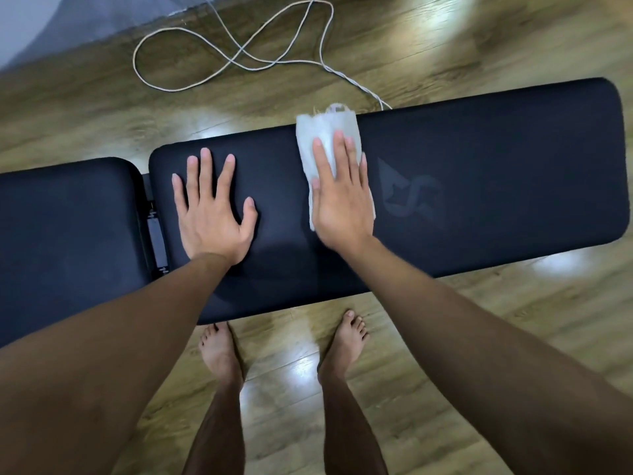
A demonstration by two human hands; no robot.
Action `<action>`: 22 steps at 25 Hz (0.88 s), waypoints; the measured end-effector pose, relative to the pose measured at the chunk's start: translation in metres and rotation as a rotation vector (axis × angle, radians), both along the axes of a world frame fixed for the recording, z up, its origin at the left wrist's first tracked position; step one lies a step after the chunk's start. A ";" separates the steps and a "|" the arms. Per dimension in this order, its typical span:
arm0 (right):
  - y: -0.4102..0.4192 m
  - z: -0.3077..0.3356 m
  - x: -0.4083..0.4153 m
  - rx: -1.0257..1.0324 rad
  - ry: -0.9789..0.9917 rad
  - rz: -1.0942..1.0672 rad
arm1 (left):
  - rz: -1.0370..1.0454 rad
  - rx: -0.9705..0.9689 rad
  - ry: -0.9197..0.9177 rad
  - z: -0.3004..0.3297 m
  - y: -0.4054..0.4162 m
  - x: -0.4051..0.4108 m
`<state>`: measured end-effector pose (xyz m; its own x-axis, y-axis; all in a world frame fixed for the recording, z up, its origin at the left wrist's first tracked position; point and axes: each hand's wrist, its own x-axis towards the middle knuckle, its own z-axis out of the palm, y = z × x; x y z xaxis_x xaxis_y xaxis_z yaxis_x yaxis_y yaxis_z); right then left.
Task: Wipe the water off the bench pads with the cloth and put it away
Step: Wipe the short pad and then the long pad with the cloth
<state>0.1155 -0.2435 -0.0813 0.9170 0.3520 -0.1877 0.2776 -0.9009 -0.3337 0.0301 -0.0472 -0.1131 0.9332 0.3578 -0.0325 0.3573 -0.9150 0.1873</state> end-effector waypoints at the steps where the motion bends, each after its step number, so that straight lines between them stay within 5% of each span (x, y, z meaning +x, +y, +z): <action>1: -0.013 0.000 -0.021 -0.002 -0.003 -0.009 | 0.002 0.002 0.003 0.000 0.000 0.000; 7: -0.074 0.000 -0.118 -0.030 -0.008 0.033 | 0.005 0.009 -0.013 -0.002 0.000 0.000; 17: -0.021 0.003 0.053 -0.019 0.027 0.049 | 0.005 0.015 -0.019 -0.001 -0.001 0.001; 22: -0.028 0.003 0.042 -0.014 0.024 0.028 | -0.015 0.036 -0.012 0.000 -0.001 0.001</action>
